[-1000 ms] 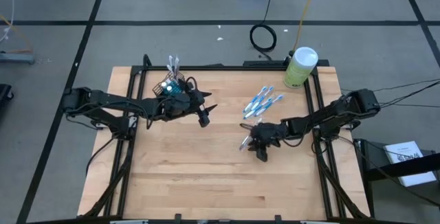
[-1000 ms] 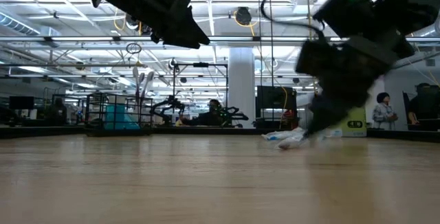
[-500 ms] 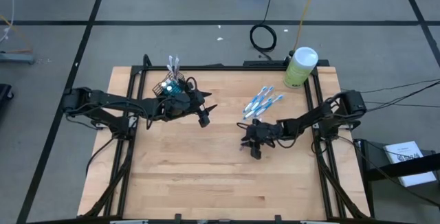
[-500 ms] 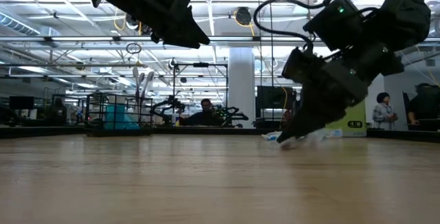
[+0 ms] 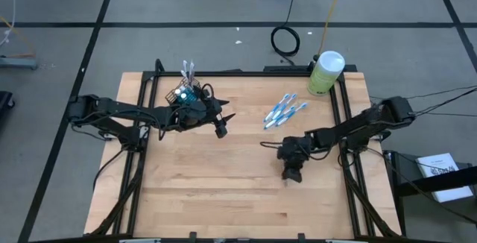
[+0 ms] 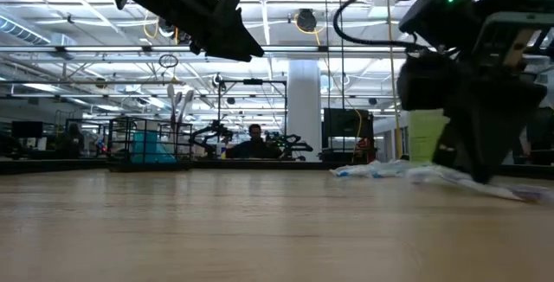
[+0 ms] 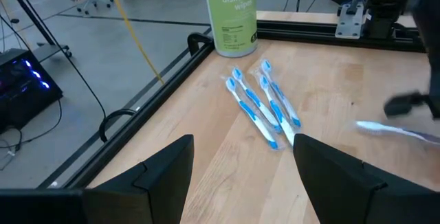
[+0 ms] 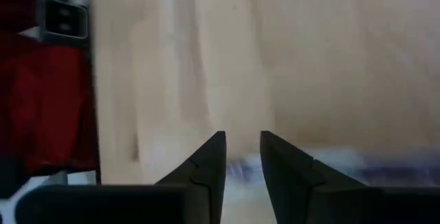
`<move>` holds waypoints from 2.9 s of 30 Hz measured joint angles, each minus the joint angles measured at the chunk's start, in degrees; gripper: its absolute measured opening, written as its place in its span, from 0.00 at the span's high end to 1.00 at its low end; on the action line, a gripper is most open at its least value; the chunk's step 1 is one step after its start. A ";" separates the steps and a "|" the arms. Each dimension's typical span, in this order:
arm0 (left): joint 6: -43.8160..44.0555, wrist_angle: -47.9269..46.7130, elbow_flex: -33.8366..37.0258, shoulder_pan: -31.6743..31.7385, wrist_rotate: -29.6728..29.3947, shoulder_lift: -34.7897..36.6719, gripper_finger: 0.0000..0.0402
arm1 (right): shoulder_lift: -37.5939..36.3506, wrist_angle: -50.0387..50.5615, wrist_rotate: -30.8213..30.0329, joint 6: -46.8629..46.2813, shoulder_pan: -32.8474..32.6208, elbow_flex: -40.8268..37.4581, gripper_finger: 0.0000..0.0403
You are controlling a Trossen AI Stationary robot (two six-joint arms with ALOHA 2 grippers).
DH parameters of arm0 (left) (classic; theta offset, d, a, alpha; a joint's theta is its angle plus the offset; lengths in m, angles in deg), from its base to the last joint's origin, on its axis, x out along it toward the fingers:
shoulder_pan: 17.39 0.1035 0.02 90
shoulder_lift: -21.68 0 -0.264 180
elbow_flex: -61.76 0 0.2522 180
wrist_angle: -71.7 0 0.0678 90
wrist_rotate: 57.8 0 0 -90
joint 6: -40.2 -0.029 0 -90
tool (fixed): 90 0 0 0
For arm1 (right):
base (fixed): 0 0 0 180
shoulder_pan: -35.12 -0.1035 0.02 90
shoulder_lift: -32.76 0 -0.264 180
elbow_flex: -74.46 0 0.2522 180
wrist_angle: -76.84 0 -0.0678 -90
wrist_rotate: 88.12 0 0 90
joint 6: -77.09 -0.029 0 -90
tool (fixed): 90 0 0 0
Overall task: Pick & Place toothbrushing station
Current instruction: Put the purple toothbrush into the right compartment of the wire organizer
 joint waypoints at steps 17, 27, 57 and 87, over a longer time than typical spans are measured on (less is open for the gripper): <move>-0.02 0.41 0.00 0.02 -0.02 0.00 0.36 | -12.23 25.45 -30.98 -7.92 -0.38 -0.02 0.88; -0.02 0.10 0.02 0.02 -0.02 0.00 0.36 | -12.25 25.36 -52.35 -3.99 -1.98 -0.02 0.88; -0.23 0.07 0.02 0.02 0.00 0.00 0.36 | -10.33 2.79 -55.63 -3.06 -2.62 -12.70 0.66; 0.31 2.67 0.02 0.00 0.80 0.00 0.36 | -10.18 -60.44 -54.50 42.57 -0.71 -12.92 0.94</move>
